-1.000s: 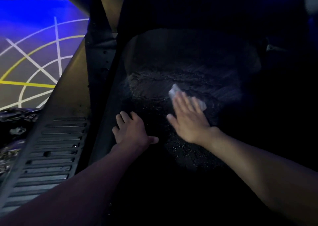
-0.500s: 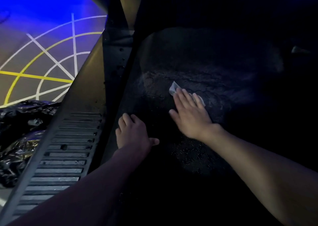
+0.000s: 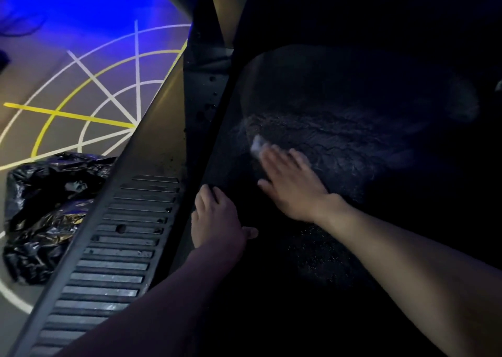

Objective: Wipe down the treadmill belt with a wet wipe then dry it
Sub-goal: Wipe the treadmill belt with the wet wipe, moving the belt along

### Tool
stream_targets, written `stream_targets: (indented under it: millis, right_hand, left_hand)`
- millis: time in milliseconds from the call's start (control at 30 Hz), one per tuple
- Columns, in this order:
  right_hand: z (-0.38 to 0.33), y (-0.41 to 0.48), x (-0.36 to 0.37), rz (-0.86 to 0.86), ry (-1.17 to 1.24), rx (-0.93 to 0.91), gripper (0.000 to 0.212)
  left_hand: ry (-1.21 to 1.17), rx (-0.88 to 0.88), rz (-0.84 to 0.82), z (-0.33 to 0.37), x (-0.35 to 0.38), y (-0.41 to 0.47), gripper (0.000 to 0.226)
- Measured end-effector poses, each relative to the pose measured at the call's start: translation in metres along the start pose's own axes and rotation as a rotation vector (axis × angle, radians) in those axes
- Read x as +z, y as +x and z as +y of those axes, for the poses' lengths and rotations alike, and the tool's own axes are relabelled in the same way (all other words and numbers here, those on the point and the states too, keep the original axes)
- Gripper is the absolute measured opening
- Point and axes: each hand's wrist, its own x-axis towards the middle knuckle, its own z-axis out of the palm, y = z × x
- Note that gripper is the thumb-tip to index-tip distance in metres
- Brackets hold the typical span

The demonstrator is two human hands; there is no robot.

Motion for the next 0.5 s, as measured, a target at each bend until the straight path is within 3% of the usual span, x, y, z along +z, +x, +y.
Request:
stream_targets:
  millis: [67, 167, 200, 300, 333, 433, 500]
  right_hand:
    - [-0.010, 0.005, 0.004, 0.029, 0.028, 0.091, 0.070]
    - [-0.028, 0.002, 0.012, 0.005, -0.033, -0.217, 0.073]
    - [-0.022, 0.007, 0.009, -0.006, -0.043, -0.231, 0.071]
    - [-0.014, 0.026, 0.000, 0.021, 0.024, 0.066, 0.068]
    - [-0.022, 0.030, 0.003, 0.037, 0.043, 0.081, 0.069]
    - [-0.043, 0.027, 0.009, -0.013, -0.044, -0.249, 0.072]
    - [-0.034, 0.036, 0.005, -0.012, -0.020, -0.224, 0.069]
  left_hand:
    - [-0.011, -0.061, 0.009, 0.002, 0.002, -0.001, 0.117]
    - [-0.023, -0.047, 0.035, -0.001, 0.002, 0.002, 0.109]
    - [-0.017, -0.035, 0.044, -0.003, 0.002, 0.003, 0.107]
    - [-0.026, -0.027, 0.035, -0.005, 0.002, 0.003, 0.113]
    - [-0.039, -0.030, 0.025, -0.005, 0.003, 0.004, 0.116]
    - [-0.080, -0.022, 0.027, -0.006, 0.004, 0.002, 0.115]
    - [-0.131, -0.031, 0.045, -0.007, 0.005, -0.001, 0.115]
